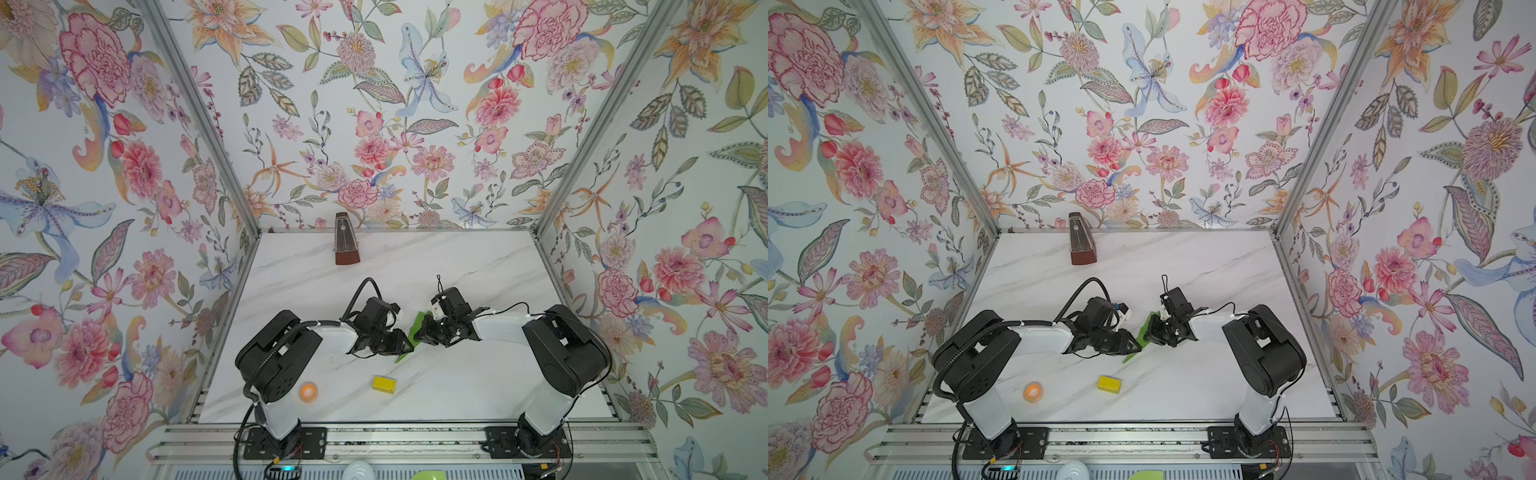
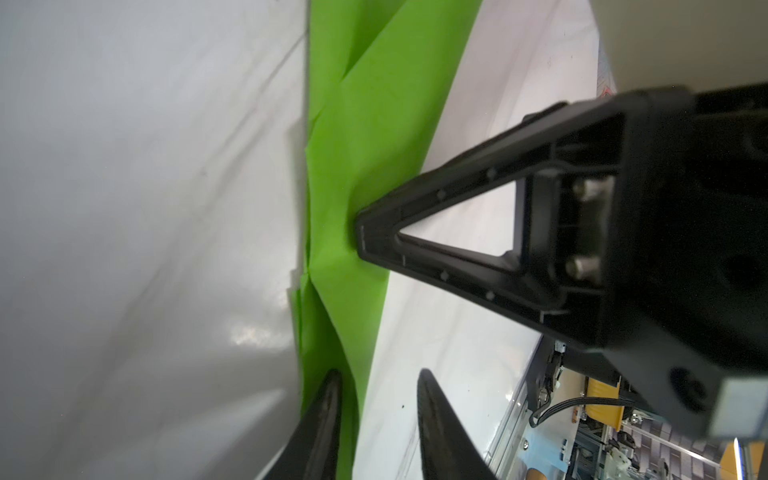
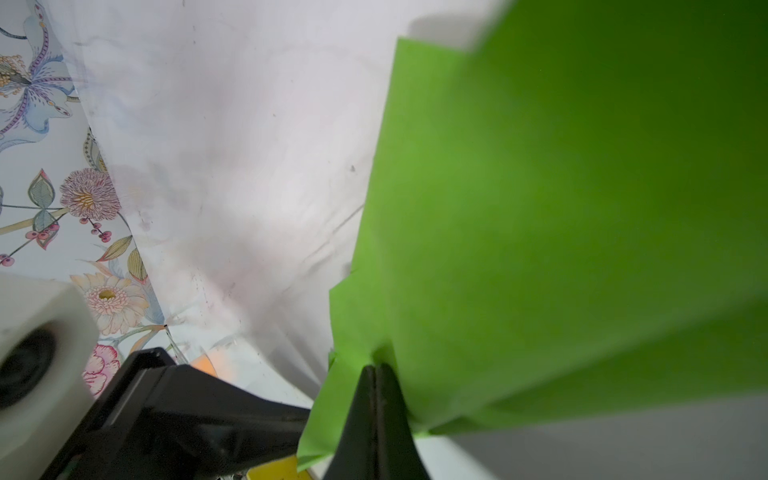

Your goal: Fold a paper plane with a square sheet of paper (fold left side to right side)

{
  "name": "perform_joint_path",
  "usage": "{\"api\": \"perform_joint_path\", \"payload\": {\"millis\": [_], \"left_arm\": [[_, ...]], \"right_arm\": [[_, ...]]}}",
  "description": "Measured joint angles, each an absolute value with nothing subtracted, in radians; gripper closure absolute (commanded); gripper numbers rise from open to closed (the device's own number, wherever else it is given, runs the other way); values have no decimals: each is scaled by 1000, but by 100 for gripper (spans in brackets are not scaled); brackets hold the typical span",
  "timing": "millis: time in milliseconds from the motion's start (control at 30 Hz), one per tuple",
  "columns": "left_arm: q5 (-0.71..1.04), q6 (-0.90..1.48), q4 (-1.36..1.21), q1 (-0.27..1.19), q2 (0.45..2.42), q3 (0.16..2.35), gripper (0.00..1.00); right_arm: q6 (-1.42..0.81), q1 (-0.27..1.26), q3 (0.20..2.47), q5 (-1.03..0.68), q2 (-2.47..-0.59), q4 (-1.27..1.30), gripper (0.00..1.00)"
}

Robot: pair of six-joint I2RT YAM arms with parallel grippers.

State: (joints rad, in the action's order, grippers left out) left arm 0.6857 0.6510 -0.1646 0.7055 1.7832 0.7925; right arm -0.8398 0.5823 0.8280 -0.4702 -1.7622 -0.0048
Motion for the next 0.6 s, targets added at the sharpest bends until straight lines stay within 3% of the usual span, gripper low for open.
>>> {"api": "perform_joint_path", "payload": {"millis": [200, 600], "left_arm": [[717, 679, -221, 700, 1798, 784, 88], [787, 689, -283, 693, 1801, 702, 88]], "right_arm": [[-847, 582, 825, -471, -1765, 8, 100], [-870, 574, 813, -476, -1774, 51, 100]]}}
